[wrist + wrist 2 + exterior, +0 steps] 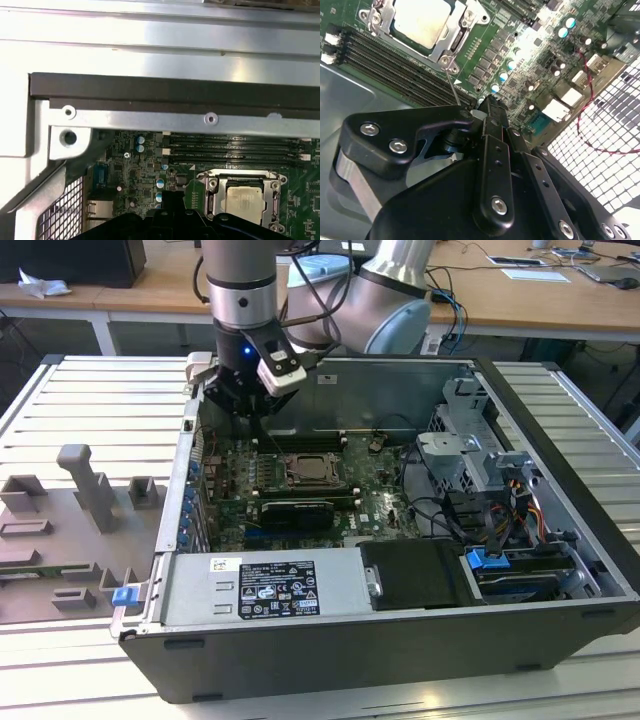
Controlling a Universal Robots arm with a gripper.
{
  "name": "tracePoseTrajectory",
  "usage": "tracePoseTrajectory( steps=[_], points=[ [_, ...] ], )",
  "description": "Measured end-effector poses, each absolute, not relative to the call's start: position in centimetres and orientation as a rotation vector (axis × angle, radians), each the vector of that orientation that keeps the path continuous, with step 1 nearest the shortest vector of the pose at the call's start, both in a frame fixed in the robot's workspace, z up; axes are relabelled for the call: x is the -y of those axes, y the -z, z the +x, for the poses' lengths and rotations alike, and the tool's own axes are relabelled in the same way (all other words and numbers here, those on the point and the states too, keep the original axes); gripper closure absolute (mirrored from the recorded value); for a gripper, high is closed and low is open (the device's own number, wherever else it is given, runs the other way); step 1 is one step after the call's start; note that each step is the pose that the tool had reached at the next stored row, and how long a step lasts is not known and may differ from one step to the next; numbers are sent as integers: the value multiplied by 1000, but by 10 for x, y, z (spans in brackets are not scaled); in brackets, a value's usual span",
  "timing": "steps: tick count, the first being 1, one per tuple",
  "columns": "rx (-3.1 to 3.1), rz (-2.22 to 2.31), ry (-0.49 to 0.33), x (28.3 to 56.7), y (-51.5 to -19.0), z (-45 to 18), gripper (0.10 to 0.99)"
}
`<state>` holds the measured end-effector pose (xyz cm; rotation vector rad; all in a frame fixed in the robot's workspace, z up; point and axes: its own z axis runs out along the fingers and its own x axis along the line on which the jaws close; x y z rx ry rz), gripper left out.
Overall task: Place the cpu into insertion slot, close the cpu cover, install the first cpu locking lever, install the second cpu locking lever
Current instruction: 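Install the first cpu locking lever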
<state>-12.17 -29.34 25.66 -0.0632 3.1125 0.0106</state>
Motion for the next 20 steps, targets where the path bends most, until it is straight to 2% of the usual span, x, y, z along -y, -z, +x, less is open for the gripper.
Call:
tracePoseTrajectory(
  steps=[20],
  points=[
    [-3117, -63, -11, 290, -256, -105, 980]
  ],
)
